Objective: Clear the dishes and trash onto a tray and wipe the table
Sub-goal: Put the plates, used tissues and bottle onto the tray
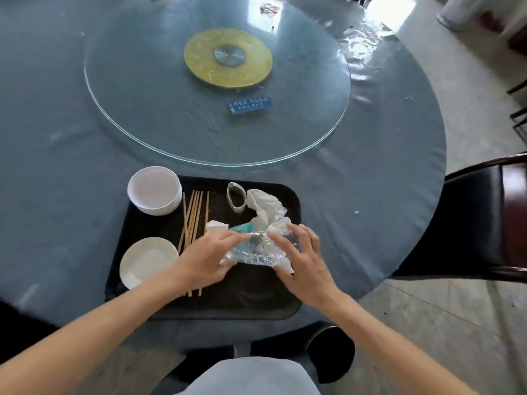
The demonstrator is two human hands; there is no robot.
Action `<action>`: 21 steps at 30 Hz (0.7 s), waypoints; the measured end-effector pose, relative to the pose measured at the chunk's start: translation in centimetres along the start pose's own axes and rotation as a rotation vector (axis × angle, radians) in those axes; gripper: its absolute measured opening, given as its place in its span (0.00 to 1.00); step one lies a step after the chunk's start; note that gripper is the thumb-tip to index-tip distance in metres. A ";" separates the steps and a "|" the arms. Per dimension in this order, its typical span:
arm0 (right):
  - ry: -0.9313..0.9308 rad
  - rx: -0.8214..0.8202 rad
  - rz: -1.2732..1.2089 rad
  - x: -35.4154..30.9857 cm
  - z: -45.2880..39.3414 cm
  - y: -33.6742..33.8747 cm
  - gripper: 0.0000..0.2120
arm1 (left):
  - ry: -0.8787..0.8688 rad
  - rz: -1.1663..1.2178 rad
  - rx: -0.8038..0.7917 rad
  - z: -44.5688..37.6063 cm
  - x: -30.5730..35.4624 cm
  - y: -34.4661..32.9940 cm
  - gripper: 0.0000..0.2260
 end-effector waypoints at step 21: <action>-0.186 -0.078 0.034 3.6 7.4 -7.3 0.40 | 0.155 -0.306 -0.134 5.3 0.7 -9.3 0.32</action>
Point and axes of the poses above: each hand's wrist, its own z-axis away from the middle knuckle, its own y-axis out of the back of the hand, x = y × z, the point moved 9 cm from there along -z, towards the middle knuckle, and after that the axes turned 6 degrees about -z, right-handed, at the moved point
